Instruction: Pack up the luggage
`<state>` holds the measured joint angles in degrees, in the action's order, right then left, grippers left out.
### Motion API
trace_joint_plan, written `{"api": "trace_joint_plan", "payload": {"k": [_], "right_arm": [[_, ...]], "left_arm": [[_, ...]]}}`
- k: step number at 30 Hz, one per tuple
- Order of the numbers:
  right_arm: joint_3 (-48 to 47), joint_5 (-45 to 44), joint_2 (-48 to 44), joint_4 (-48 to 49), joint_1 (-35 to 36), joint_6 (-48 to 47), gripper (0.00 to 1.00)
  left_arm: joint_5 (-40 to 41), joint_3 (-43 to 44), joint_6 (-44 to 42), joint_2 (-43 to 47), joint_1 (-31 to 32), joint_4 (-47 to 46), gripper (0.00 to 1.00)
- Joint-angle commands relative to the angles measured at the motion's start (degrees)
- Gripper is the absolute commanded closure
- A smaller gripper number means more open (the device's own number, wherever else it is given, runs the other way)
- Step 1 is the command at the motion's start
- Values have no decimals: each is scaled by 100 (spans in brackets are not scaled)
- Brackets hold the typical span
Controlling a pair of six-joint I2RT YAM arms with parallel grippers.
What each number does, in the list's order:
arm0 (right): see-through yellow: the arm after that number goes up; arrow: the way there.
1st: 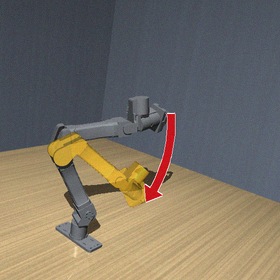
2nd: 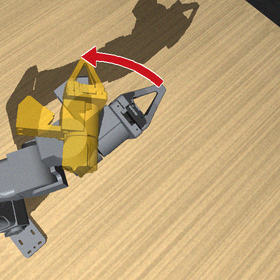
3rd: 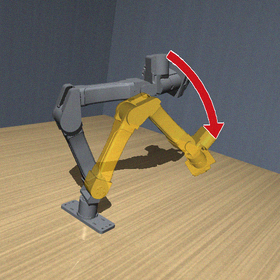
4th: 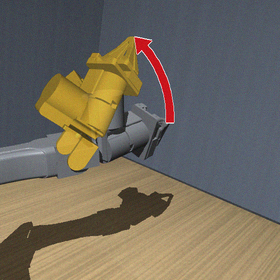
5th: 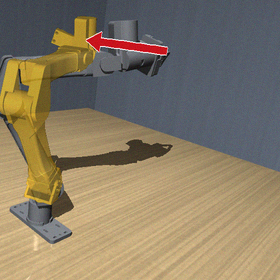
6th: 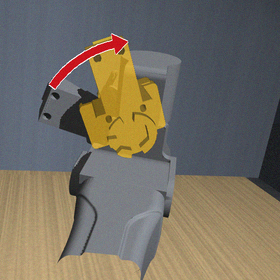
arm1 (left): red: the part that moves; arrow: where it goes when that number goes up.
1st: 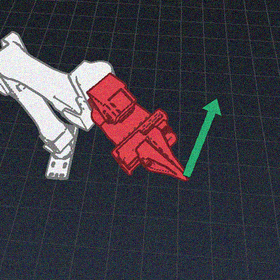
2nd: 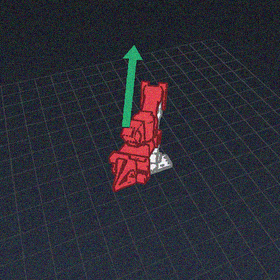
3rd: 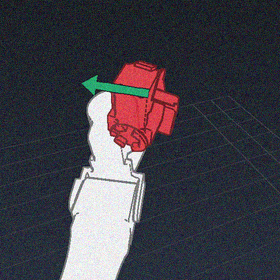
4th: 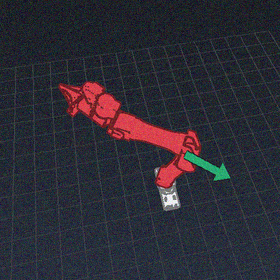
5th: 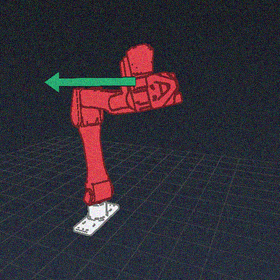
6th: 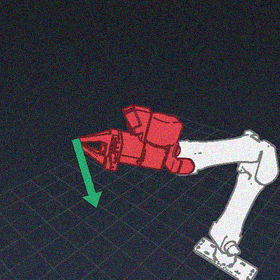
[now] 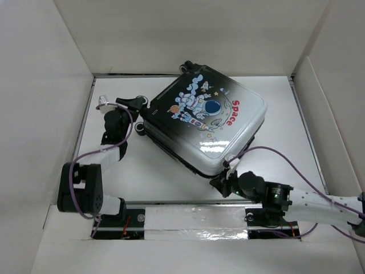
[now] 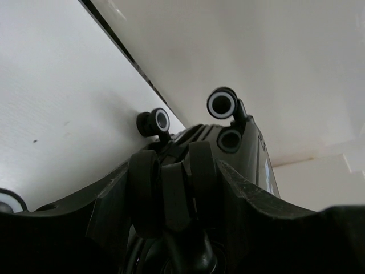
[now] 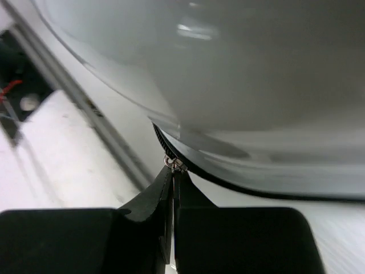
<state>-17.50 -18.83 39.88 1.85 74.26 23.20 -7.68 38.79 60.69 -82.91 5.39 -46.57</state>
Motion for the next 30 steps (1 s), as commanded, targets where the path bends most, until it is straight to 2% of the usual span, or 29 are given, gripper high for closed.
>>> {"api": "trace_joint_plan", "payload": {"k": [1, 5, 6, 9, 10, 11, 13, 15, 18, 20, 23, 25, 27, 30], "right_arm": [[-859, -789, -822, 162, -963, -446, 100], [-1124, -448, -1360, -378, -1834, -746, 100], [-1142, -55, -1282, -404, -2123, -729, 100], [-1107, 702, -678, -274, -2223, -519, 100], [-1046, 766, -474, -125, -2153, -266, 100], [-958, 775, -255, 129, -1778, -124, 100], [-791, 399, 481, 682, -1276, 200, 100], [-1026, -109, 967, 869, -584, 308, 100], [-1562, -890, 1671, 669, 33, 133, 100], [-2046, -1061, 1934, 378, 89, -113, 100], [-2144, -685, 2102, 964, -60, -482, 100], [-2074, 154, 2269, 1778, -323, -632, 100], [-2021, 606, 2619, 2239, -666, -694, 100], [-2187, 1205, 2946, 2504, -1036, -720, 100]], "left_arm": [[-155, -1194, -804, 782, 313, 8, 100], [-190, -2049, -901, 1671, 630, 77, 100], [-225, -2277, -892, 1986, 682, 208, 100], [-348, -2551, -891, 2419, 884, 297, 100], [-322, -2595, -953, 2612, 885, 419, 100], [-287, -2613, -1006, 2683, 981, 525, 100], [-295, -2700, -1076, 2789, 1200, 561, 100], [-138, -2744, -1059, 2772, 1455, 491, 100], [249, -2649, -1015, 2605, 2184, 508, 100], [425, -2517, -963, 2526, 2736, 482, 100], [627, -2262, -875, 2482, 3308, 491, 100], [645, -2052, -857, 2464, 3599, 534, 100], [619, -1858, -891, 2421, 3933, 761, 100], [391, -1585, -918, 2455, 4058, 1122, 100]]}}
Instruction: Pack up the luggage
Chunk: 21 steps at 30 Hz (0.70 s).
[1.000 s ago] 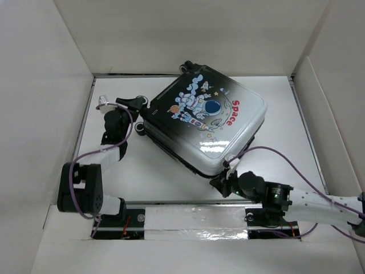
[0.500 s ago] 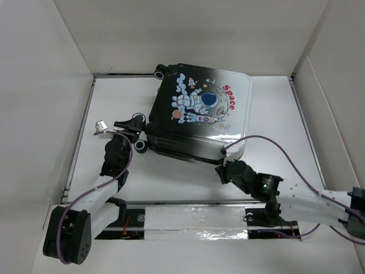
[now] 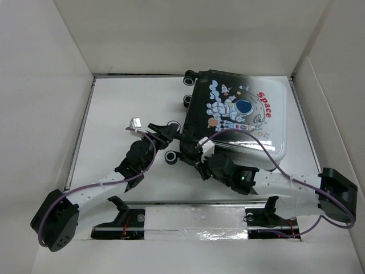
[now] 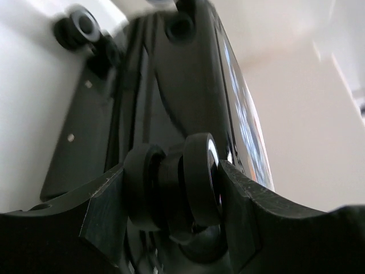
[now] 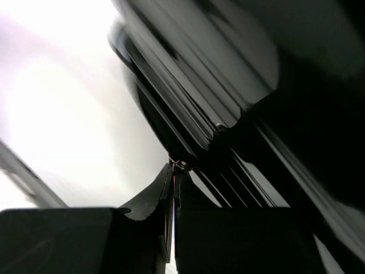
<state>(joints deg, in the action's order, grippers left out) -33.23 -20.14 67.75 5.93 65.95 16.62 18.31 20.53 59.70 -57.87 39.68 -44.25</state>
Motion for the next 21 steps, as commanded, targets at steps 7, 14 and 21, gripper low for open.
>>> {"api": "trace_joint_plan", "payload": {"k": [7, 14, 21], "right_arm": [[-1131, 2540, 1142, 2859, -654, -273, 100], [-1084, 2796, 1102, 2650, -390, -318, 100], [377, 2832, -436, 2194, -118, 130, 100]], "left_arm": [[-2473, -23, -495, 250, 1225, 1181, 100], [-1446, 125, -757, 846, 1368, 1866, 100], [-661, 969, -1417, 1120, 375, 2387, 20]]}}
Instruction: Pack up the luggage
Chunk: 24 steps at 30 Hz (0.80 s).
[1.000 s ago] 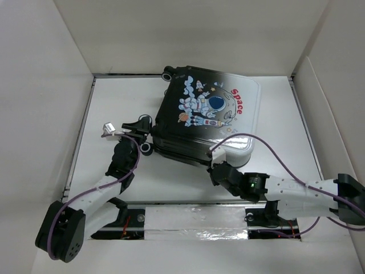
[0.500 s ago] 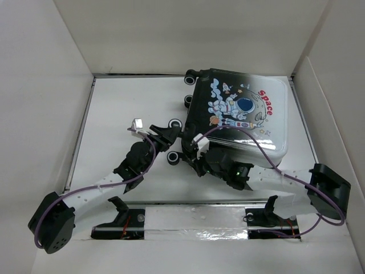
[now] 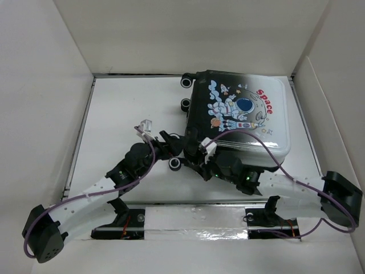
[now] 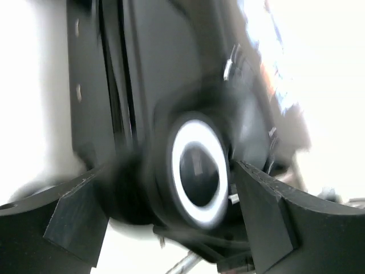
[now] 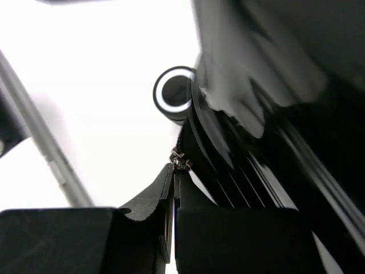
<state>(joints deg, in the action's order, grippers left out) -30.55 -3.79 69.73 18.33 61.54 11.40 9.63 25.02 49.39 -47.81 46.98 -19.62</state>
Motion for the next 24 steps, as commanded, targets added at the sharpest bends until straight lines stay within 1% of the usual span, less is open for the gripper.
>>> {"api": "trace_joint_plan", "payload": {"k": [1, 3, 4, 6, 7, 8, 9, 10, 11, 12, 13, 14, 15, 16, 18, 20, 21, 24], "right_arm": [[180, 1066, -967, 684, 324, 714, 100], [416, 1012, -1285, 515, 385, 776, 100], [479, 977, -1574, 418, 446, 828, 100], [593, 924, -1822, 277, 447, 873, 100], [663, 855, -2041, 85, 499, 890, 100], [690, 828, -2147, -30, 499, 899, 100], [716, 801, -2244, -118, 499, 908, 100], [786, 758, -2332, -258, 499, 917, 100], [804, 740, -2489, -312, 499, 926, 100], [805, 722, -2561, -373, 499, 926, 100], [805, 678, -2631, -496, 499, 926, 100], [813, 661, -2684, -540, 499, 908, 100], [822, 643, -2789, -558, 499, 908, 100], [831, 599, -2833, -584, 499, 908, 100], [875, 599, -2939, -593, 552, 926, 100], [901, 581, -2992, -585, 552, 952, 100], [936, 581, -3018, -576, 552, 961, 100], [954, 573, -3080, -585, 552, 987, 100]], "left_arm": [[67, 592, -395, 53, -678, -147, 20], [-275, 785, -403, -43, -944, -435, 20], [-356, 942, -456, -235, -1189, -542, 20], [-557, 1241, -517, -631, -1445, -561, 21], [-706, 1599, -535, -1146, -1594, -570, 21], [-865, 1786, -622, -1447, -1796, -622, 21], [-1118, 1996, -675, -1746, -1859, -622, 20], [-1104, 2233, -754, -2071, -1859, -588, 18], [-1103, 2697, -842, -2683, -1859, -544, 18], [-1225, 2910, -1008, -2968, -1990, -482, 20], [-1287, 3130, -1045, -3501, -2052, -464, 21], [-1366, 3445, -1054, -3733, -2122, -482, 22], [-1567, 3553, -1063, -3927, -2253, -621, 25], [-1639, 3702, -1063, -4312, -2255, -622, 26], [-1892, 4150, -1080, -4648, -2404, -535, 26], [-1886, 4597, -1150, -5035, -2404, -333, 25], [-1860, 4661, -1177, -5097, -2404, -367, 23], [-1903, 4898, -1186, -5308, -2457, -420, 22]]}}
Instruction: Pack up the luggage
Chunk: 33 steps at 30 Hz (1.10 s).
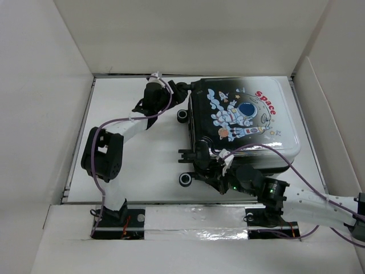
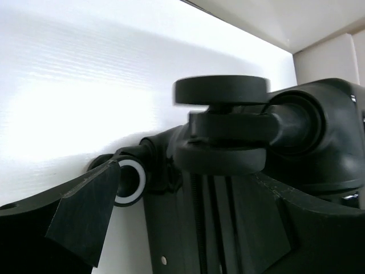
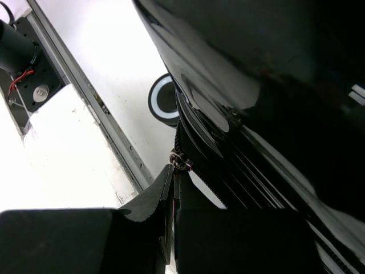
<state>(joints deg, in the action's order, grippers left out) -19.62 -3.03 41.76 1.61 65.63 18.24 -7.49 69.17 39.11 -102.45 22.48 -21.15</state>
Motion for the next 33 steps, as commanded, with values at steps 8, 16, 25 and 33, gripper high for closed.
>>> {"api": "trace_joint_plan", "payload": {"k": [8, 16, 25, 33], "right_arm": [[-174, 461, -54, 1149, 144, 286, 100], [-165, 434, -36, 1175, 144, 294, 100], [-113, 426, -36, 1202, 144, 338, 100], [-33, 4, -387, 982, 144, 373, 100]], "left_arm": [[-534, 406, -9, -65, -7, -952, 24], [-561, 817, -88, -354, -7, -909, 31], [-719, 1204, -44, -706, -7, -733, 53], [-833, 1090, 123, -864, -147, -1040, 100]]}}
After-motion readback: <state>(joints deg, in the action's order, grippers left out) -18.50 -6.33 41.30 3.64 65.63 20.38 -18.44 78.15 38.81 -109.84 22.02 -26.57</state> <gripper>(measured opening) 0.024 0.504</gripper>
